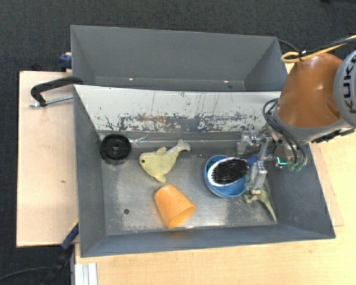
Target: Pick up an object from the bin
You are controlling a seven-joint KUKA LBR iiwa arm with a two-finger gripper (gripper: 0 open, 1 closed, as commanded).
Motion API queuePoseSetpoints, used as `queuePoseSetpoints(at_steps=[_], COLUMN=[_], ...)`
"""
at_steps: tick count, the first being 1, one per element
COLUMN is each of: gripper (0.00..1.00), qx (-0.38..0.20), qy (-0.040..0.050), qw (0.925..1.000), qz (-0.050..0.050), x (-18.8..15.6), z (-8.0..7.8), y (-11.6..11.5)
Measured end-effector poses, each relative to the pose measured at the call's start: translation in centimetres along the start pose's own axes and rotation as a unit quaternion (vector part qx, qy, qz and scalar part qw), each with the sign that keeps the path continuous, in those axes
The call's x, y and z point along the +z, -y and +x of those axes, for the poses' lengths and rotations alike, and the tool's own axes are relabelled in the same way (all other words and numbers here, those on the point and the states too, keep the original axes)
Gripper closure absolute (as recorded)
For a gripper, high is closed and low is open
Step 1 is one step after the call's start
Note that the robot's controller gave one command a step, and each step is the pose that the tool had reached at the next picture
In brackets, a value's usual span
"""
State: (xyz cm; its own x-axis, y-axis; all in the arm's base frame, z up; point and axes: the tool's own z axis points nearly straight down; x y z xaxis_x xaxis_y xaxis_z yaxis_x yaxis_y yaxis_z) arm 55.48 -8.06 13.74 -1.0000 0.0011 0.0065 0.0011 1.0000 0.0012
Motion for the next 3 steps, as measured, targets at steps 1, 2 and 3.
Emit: queuePoseSetpoints(at_steps=[1, 2, 3], gripper=[0.0, 1.0, 1.0], qx=[0.046, 0.046, 0.032], qy=[0.0097, 0.0167, 0.0102], qw=[0.9989, 0.9988, 0.9994], qz=[-0.001, 0.001, 0.001], x=[6.5, 5.9, -8.8], z=[0.2, -0.2, -1.5], y=[-2.8, -2.5, -2.1])
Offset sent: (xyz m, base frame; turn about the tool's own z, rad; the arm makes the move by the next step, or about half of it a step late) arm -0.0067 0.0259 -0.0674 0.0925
